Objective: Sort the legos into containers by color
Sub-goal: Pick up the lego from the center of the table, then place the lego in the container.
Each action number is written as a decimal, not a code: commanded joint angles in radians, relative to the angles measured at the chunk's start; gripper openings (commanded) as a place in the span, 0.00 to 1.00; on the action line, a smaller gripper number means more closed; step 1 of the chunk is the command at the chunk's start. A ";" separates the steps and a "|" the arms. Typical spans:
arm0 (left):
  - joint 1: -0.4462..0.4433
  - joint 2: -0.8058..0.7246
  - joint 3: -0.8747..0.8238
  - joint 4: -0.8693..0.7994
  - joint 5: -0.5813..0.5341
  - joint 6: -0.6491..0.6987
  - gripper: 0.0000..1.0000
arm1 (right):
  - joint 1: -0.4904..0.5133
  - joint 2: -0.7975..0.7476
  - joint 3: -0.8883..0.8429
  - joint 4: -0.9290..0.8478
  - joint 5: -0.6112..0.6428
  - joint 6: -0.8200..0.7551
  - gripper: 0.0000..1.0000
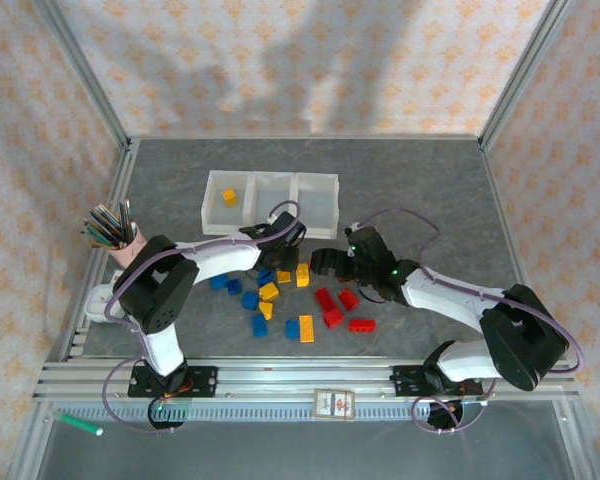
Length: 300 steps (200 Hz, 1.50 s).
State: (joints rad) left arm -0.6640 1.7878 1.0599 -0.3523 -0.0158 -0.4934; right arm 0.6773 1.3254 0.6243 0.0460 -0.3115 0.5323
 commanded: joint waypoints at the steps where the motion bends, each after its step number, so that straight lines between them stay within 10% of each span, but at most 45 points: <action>1: -0.014 0.016 0.030 -0.024 -0.024 -0.007 0.53 | -0.005 -0.014 -0.010 0.020 0.000 0.012 1.00; 188: -0.001 -0.164 -0.003 -0.001 -0.092 -0.035 0.34 | -0.002 -0.019 0.101 -0.061 0.003 -0.052 1.00; 254: 0.227 -0.350 0.012 0.052 -0.168 0.050 0.33 | 0.043 0.078 0.235 0.012 0.044 -0.036 1.00; 300: 0.380 -0.183 0.176 0.079 -0.150 0.129 0.30 | 0.045 0.161 0.319 0.034 0.078 -0.035 1.00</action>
State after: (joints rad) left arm -0.3260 1.5082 1.1397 -0.3111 -0.1432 -0.4351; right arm 0.7193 1.4582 0.8944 0.0475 -0.2878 0.4973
